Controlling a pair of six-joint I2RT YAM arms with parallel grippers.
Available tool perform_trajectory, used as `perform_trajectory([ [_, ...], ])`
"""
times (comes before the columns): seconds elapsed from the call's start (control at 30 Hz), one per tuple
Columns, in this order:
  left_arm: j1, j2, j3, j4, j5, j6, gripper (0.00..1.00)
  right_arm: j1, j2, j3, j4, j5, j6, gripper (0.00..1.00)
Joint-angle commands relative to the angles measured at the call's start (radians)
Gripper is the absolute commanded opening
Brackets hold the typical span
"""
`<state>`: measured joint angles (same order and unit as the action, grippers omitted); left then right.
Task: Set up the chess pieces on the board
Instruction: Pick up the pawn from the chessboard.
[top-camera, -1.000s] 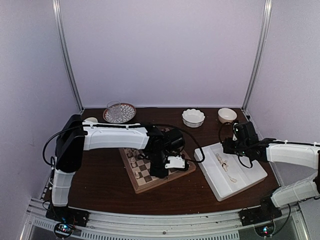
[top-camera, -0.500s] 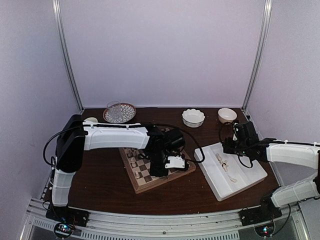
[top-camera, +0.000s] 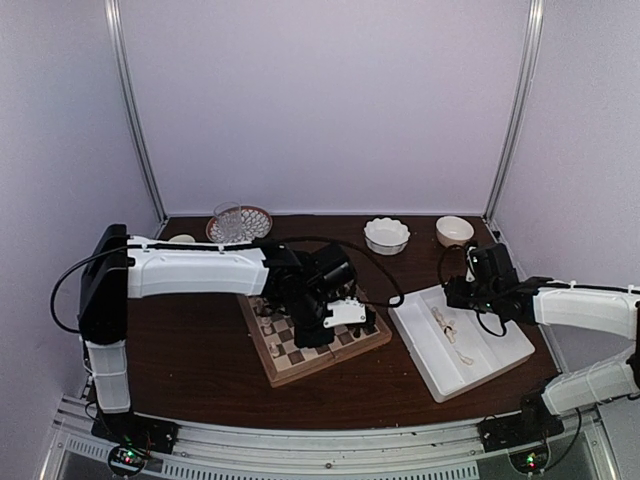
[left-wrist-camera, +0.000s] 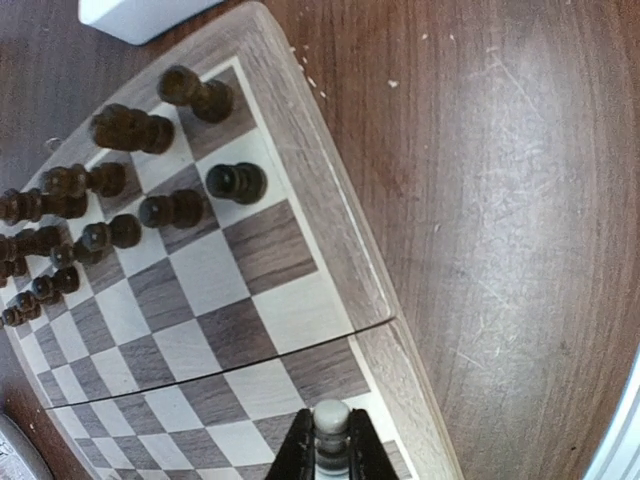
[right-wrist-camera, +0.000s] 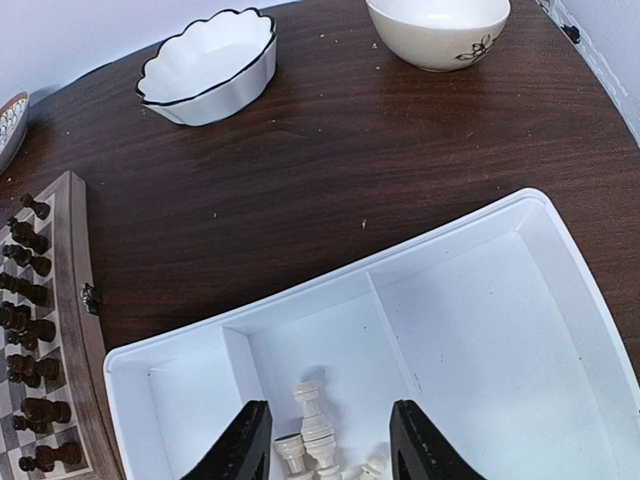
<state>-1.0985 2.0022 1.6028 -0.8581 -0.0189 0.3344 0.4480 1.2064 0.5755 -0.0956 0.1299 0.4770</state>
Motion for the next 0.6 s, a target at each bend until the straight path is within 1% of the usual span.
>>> perform_trajectory([
  [0.0,0.016,-0.119,-0.096,0.173,0.019,-0.082,0.1,-0.006,-0.05,-0.012,0.015,-0.035,-0.015,0.43],
  [0.07,0.022,-0.177,-0.151,0.241,0.059,-0.106,0.1,-0.005,-0.09,-0.02,0.025,-0.062,-0.027,0.42],
  [0.2,0.046,-0.281,-0.286,0.408,0.107,-0.171,0.1,0.001,-0.167,-0.055,0.088,-0.176,-0.048,0.43],
  [0.33,0.088,-0.363,-0.455,0.641,0.177,-0.296,0.12,0.025,-0.19,-0.071,0.156,-0.244,-0.07,0.44],
  [0.4,0.088,-0.383,-0.537,0.76,0.174,-0.33,0.13,0.037,-0.185,-0.073,0.175,-0.253,-0.078,0.44],
  [0.47,0.088,-0.392,-0.607,0.887,0.16,-0.421,0.1,0.043,-0.176,-0.07,0.182,-0.256,-0.079,0.44],
  [0.57,0.071,-0.409,-0.689,1.002,0.075,-0.499,0.07,0.047,-0.167,-0.069,0.186,-0.257,-0.078,0.44],
])
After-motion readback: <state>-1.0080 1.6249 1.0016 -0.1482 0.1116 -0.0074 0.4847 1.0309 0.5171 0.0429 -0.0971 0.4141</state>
